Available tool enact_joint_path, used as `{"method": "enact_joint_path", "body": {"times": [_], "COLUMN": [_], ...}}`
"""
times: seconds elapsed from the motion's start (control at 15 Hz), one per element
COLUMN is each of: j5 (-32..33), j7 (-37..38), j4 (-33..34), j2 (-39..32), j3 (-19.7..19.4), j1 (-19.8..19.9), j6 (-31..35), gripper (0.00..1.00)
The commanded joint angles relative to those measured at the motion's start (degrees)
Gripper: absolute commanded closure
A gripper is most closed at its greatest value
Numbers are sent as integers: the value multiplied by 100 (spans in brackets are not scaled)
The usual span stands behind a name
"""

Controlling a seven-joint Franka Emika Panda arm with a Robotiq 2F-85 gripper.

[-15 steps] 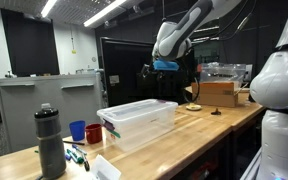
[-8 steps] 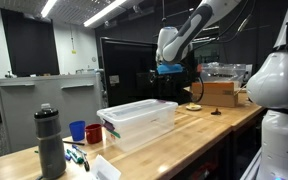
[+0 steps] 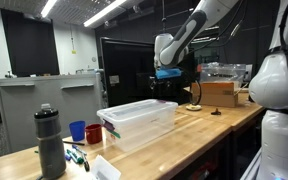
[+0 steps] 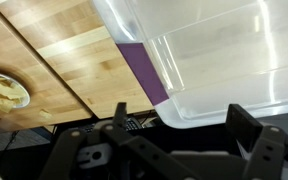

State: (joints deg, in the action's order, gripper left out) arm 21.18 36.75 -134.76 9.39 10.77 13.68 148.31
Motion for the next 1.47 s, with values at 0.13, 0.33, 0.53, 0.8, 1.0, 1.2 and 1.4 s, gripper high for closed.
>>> {"method": "enact_joint_path", "body": {"times": [0.13, 0.33, 0.53, 0.8, 1.0, 1.2, 1.4], "j5": [32, -24, -74, -516, -1118, -1375, -1455], "j7": [46, -122, -372, -995, -1604, -1941, -2210], "j4": [523, 744, 914, 1105, 1261, 1464, 1624], "j2": [-547, -756, -901, -1046, -1098, -1148, -1158], "j3": [-422, -644, -819, -955, -1008, -1073, -1146], "j1": [-468, -630, -759, -909, -978, -984, -965], "j6": [-262, -312, -330, -521, -1121, -1627, -2017], "gripper": [0, 0, 0, 0, 0, 0, 0]}}
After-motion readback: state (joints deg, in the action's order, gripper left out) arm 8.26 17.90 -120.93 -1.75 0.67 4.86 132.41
